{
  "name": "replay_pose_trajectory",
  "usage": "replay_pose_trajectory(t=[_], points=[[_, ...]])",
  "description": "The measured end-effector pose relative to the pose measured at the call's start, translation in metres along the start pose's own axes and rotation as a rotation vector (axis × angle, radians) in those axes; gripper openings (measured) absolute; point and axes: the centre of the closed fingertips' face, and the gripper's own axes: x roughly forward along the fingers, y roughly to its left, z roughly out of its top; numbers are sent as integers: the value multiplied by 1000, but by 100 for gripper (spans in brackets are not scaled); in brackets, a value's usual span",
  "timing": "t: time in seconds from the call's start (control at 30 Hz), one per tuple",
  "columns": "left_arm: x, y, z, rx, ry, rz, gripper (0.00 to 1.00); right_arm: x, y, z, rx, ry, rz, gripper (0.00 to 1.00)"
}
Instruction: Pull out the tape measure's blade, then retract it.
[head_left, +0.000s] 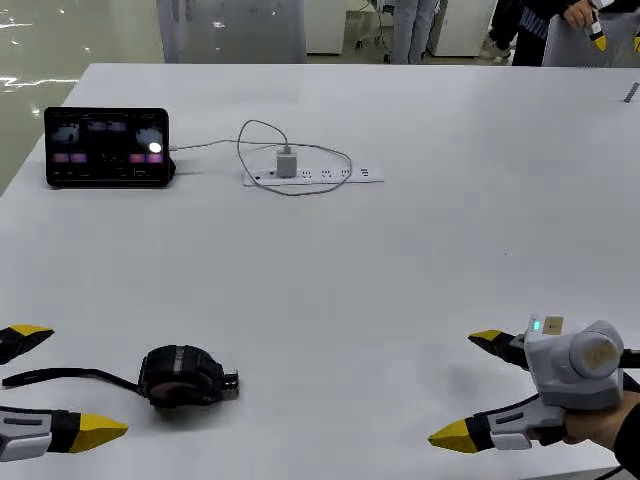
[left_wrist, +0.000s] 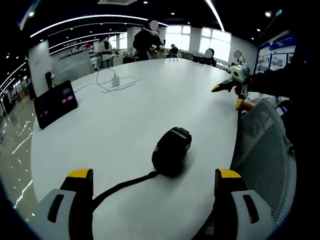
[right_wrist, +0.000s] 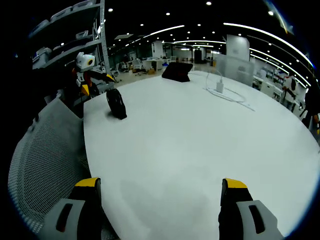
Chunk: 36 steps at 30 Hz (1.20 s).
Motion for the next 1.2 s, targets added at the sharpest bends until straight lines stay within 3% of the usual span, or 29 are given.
replay_pose_trajectory(t=[0.2, 0.23, 0.27, 0.3, 0.37, 0.4, 0.63, 0.87, 0.97, 1.2], points=[[17, -20, 3, 50, 27, -61, 99, 12, 5, 13, -5, 10, 29, 99], [21, -24, 0, 63, 52, -74, 99, 13, 5, 14, -5, 9, 35, 99], [26, -28, -8, 112, 118, -92, 99, 17, 5, 14, -22, 17, 40, 99], [30, -27, -13, 156, 154, -88, 99, 19, 4, 12, -40, 33, 41, 99], [38, -21, -18, 233, 193, -67, 99, 25, 4, 11, -49, 48, 48, 99], [40, -21, -19, 234, 206, -72, 99, 27, 4, 12, -49, 48, 52, 99], [50, -23, -11, 229, 203, -136, 99, 39, 10, 18, -87, 66, 93, 99], [59, -26, 3, 303, 216, -179, 95, 53, 15, 31, -101, 54, 127, 99], [64, -31, 8, 322, 233, -206, 89, 63, 18, 41, -108, 34, 143, 99], [72, -37, 15, 405, 268, -245, 70, 80, 31, 59, -156, 46, 180, 99]])
